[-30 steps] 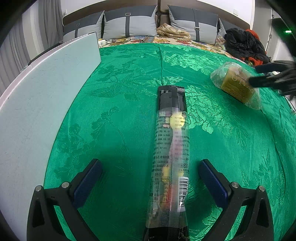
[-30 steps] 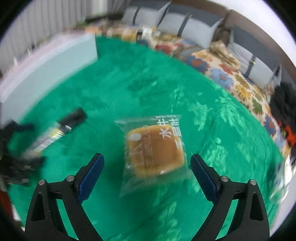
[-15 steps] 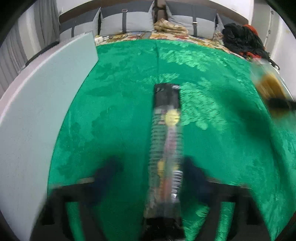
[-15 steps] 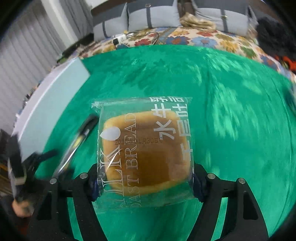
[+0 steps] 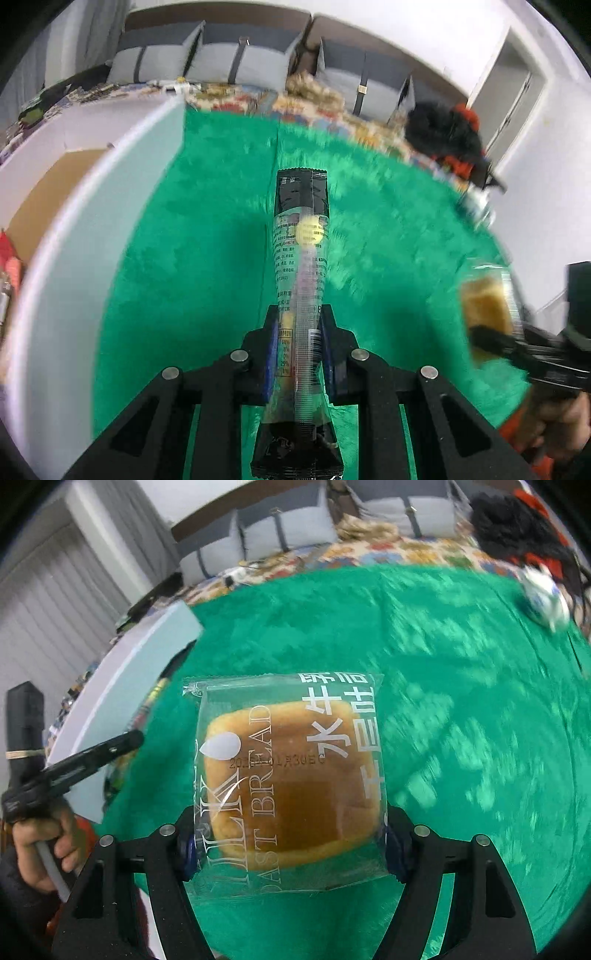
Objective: Organize snacks
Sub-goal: 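Carry the striped tube with left tool while right tool carries the bread pouch to the box, then open both tools over the box and hold them above the snacks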
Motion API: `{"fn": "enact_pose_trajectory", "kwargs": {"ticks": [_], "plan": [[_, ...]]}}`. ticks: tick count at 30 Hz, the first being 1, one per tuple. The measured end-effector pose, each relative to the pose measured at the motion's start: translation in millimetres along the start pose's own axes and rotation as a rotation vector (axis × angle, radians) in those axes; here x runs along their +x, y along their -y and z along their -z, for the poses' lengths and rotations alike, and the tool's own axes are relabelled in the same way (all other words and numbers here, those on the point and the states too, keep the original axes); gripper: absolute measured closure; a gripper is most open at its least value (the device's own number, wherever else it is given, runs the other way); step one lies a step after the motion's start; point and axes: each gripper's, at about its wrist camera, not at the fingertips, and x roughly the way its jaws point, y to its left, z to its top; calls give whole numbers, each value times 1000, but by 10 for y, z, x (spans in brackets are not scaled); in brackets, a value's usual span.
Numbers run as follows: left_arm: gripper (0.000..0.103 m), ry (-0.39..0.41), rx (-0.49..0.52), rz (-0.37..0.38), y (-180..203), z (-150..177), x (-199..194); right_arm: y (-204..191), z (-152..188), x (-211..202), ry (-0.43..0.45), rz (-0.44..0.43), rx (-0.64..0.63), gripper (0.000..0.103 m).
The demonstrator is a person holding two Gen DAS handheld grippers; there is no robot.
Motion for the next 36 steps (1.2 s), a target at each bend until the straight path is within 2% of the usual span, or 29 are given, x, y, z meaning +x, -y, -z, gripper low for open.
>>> {"fn": "enact_pose_trajectory", "kwargs": {"ticks": [3,5,8,11,14,16,17,18,19,21,23,24,26,29,31,33,36], "plan": [[84,67,-45,12,-235,-195,-438,-397,-250,-94,44,-41,-63,26],[84,100,-66,-12,-448,-306,-674,-722,-460,-116,73,-79,-103,26],[84,150,-107,-111,-976,-459,-1036,-1357,-783,-82,111,-153,-170,26],[84,165,-154,-212,-1483,-505,-1235,-2113,-1022,16,129,-239,-239,26],[84,152,-203,-318,-2002,-465,-1339,-2820,-1193,268,110,-286,-295,26],[83,140,-225,-355,-2210,-403,-1340,-3210,-1244,539,66,-299,-323,24],[82,127,-236,-370,-2310,-361,-1334,-3407,-1248,724,28,-310,-328,23],[74,114,-248,-390,-2391,-318,-1315,-3522,-1228,871,-4,-322,-323,21],[67,104,-259,-409,-2470,-286,-1279,-3620,-1187,1022,-41,-327,-315,17],[40,97,-267,-429,-2546,-191,-1245,-3745,-1075,1281,-86,-298,-297,17],[25,110,-268,-461,-2579,-86,-1268,-3750,-1025,1367,-83,-293,-278,17],[21,120,-266,-469,-2605,-67,-1295,-3745,-1010,1362,-83,-299,-270,17],[20,132,-258,-479,-2621,-55,-1313,-3722,-1006,1322,-82,-297,-281,17],[18,148,-227,-510,-2527,-47,-1360,-3714,-998,1184,-56,-237,-334,17],[13,176,-184,-544,-2390,-55,-1418,-3692,-936,1050,-28,-212,-352,17],[1,214,-138,-588,-2230,-52,-1484,-3666,-864,942,-1,-178,-372,17],[0,257,-126,-613,-2099,-39,-1575,-3625,-713,804,31,-127,-415,17]]}}
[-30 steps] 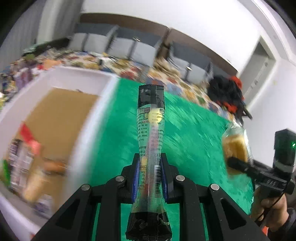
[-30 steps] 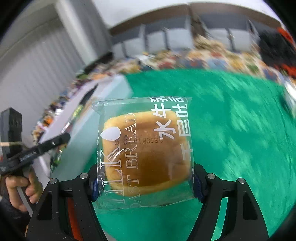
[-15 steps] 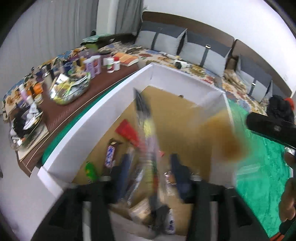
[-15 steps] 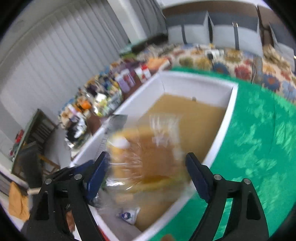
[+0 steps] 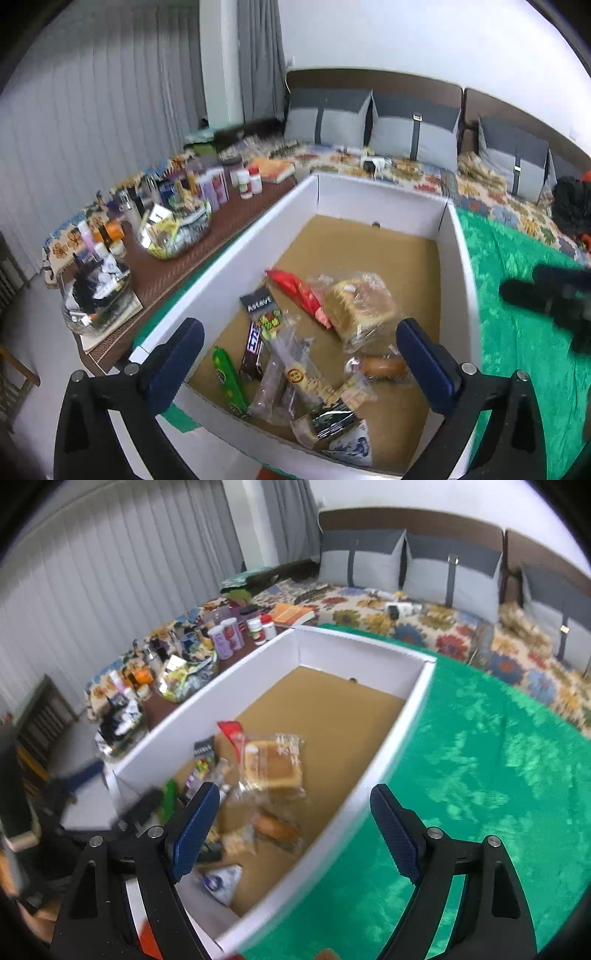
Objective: Organize snacks
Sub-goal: 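Open both tools over the box and hold them above the snacks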
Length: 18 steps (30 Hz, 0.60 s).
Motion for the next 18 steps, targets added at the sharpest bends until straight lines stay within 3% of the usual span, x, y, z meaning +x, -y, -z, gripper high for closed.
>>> {"fn": "enact_pose_trajectory", "kwargs": {"ticks": [7,13,18], "plan": [[0,-47,-45,-116,-3,-4,-144,69,240,-117,-41,60,27,17],[0,-109,-72,-18,-77,-4,-185,57,302,-188,-73,74,47,17],[0,-150,-69,-28,-79,7,-174,-22,282,-234,-82,54,51,17]]}}
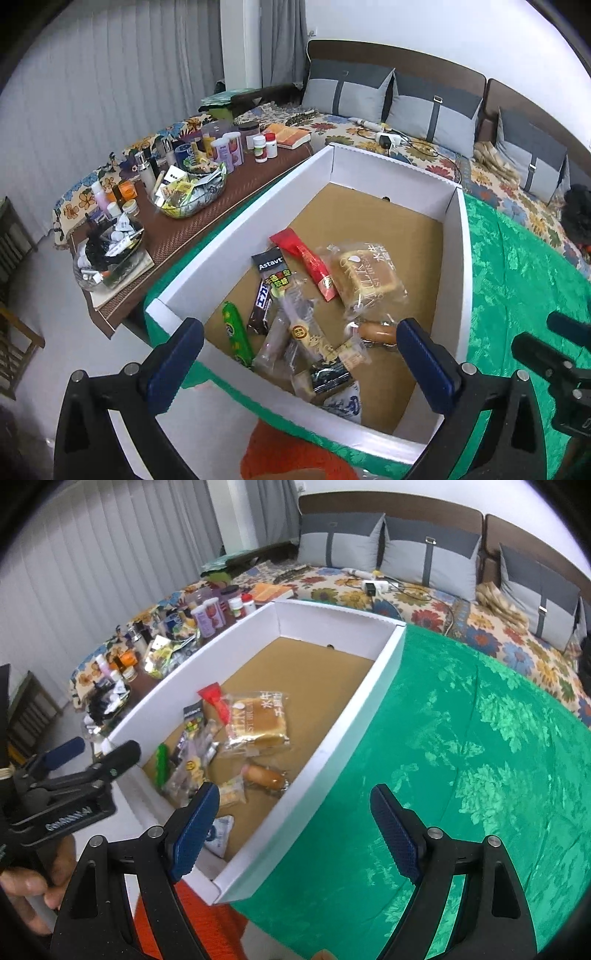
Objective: Organize snacks
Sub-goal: 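Open both tools over the box and hold them above the snacks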
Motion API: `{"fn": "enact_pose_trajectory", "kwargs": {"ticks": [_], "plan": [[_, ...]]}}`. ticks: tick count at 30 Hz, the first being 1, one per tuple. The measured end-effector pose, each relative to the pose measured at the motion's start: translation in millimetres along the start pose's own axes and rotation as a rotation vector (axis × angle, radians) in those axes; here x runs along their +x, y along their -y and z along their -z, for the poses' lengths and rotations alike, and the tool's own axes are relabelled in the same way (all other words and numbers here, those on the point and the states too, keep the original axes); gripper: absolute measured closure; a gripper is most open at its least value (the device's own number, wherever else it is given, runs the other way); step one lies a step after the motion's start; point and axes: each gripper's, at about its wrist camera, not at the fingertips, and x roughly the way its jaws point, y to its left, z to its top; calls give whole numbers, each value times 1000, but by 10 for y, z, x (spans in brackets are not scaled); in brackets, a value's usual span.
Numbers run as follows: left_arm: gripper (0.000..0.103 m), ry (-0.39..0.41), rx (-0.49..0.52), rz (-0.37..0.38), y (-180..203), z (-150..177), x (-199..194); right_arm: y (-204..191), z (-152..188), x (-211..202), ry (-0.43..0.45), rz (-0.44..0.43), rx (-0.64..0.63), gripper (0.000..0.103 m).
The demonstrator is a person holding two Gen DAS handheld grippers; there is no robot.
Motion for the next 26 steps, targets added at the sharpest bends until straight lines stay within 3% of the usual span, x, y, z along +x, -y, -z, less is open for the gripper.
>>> {"fn": "enact_pose_trajectory", "kwargs": {"ticks": [26], "plan": [[0,15,-13,3,-30,79,-39,-258,-11,19,-10,-6,-62,17]]}}
